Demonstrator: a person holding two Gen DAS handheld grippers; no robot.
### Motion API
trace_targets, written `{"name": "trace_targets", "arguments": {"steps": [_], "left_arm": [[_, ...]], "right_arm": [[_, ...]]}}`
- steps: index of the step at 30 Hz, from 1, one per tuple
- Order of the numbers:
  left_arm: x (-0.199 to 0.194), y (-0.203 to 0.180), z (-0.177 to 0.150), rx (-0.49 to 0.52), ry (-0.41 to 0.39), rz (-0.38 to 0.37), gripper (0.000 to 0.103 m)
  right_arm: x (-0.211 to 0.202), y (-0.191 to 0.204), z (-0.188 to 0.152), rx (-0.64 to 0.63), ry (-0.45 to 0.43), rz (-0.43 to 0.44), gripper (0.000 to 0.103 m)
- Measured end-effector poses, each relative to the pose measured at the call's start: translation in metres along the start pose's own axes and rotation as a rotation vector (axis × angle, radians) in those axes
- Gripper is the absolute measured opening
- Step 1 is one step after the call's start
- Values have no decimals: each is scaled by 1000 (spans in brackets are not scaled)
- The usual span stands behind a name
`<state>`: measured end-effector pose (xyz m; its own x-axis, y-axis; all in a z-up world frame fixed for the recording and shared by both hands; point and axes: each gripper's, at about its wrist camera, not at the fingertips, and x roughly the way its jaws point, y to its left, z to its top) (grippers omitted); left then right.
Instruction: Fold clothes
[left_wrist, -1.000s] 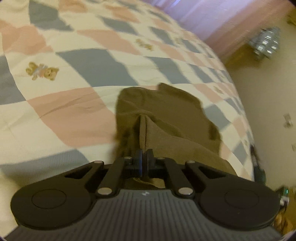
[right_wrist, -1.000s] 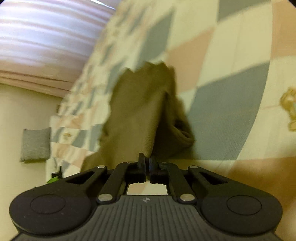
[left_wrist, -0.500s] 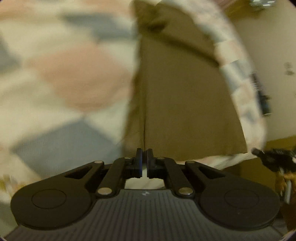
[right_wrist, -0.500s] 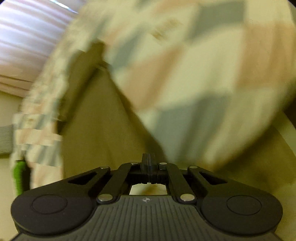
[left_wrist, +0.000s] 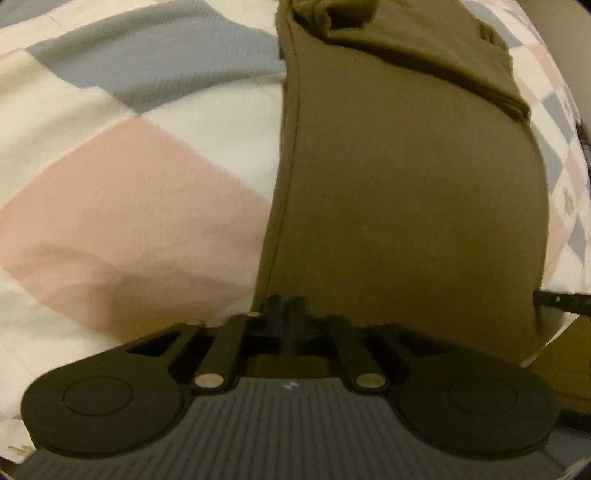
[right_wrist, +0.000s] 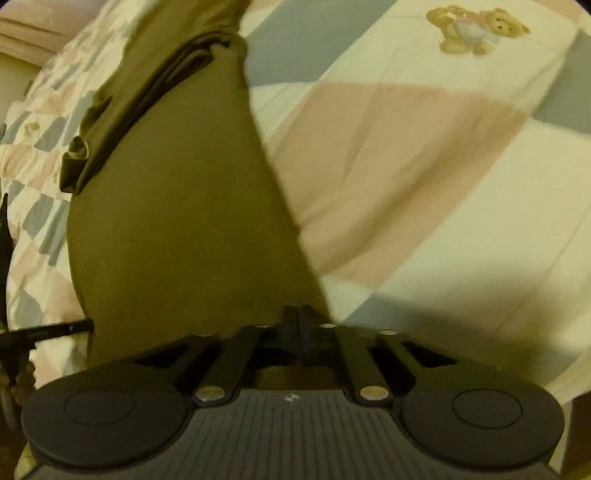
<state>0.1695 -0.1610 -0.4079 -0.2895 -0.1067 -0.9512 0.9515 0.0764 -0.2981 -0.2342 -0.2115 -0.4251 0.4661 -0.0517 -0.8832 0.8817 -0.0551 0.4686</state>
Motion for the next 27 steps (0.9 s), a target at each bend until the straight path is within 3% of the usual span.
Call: {"name": "trace_targets", "arguments": {"steps": [1,3,6,8,9,10,13,18,20,22,23,24,25,27], "left_arm": [[-17,-3,14,2,-46,-24,2],[-46,-13,53,52,-139,-22,6],[-60,-36,144,162,-276,-10,18],[-56,-55,217,226,-361,-51,26],[-49,-66,247,260,-382,-71,38],[-41,-76,277,292,-389,-64,42],[-2,-88,343,362,-347,-81,42],[72,-75,409,342,-183,-111,46],[91,-73,420,317,-153,-173,46],[102,-74,424,324,-149,-223,41],[104,-77,423,344,-160,-233,35],[103,-82,421,377,-182,-228,15],[99,-86,416,423,-210,-213,7],[87,-93,402,534,-270,-173,7]], "right_arm": [[-15,4,21,-35,-24,24,10],[-42,18,75,-143,-92,61,22],[-50,56,174,-328,-214,97,30],[-35,90,243,-432,-283,127,33],[-22,109,274,-481,-306,146,38],[-9,125,299,-506,-314,148,41],[37,155,354,-559,-282,158,48],[92,147,392,-493,-199,224,54],[103,145,395,-462,-188,274,54],[114,142,398,-431,-176,325,42],[117,142,398,-430,-179,333,7],[114,145,394,-456,-202,313,8],[108,149,387,-505,-241,294,8],[90,163,362,-677,-327,258,7]]}}
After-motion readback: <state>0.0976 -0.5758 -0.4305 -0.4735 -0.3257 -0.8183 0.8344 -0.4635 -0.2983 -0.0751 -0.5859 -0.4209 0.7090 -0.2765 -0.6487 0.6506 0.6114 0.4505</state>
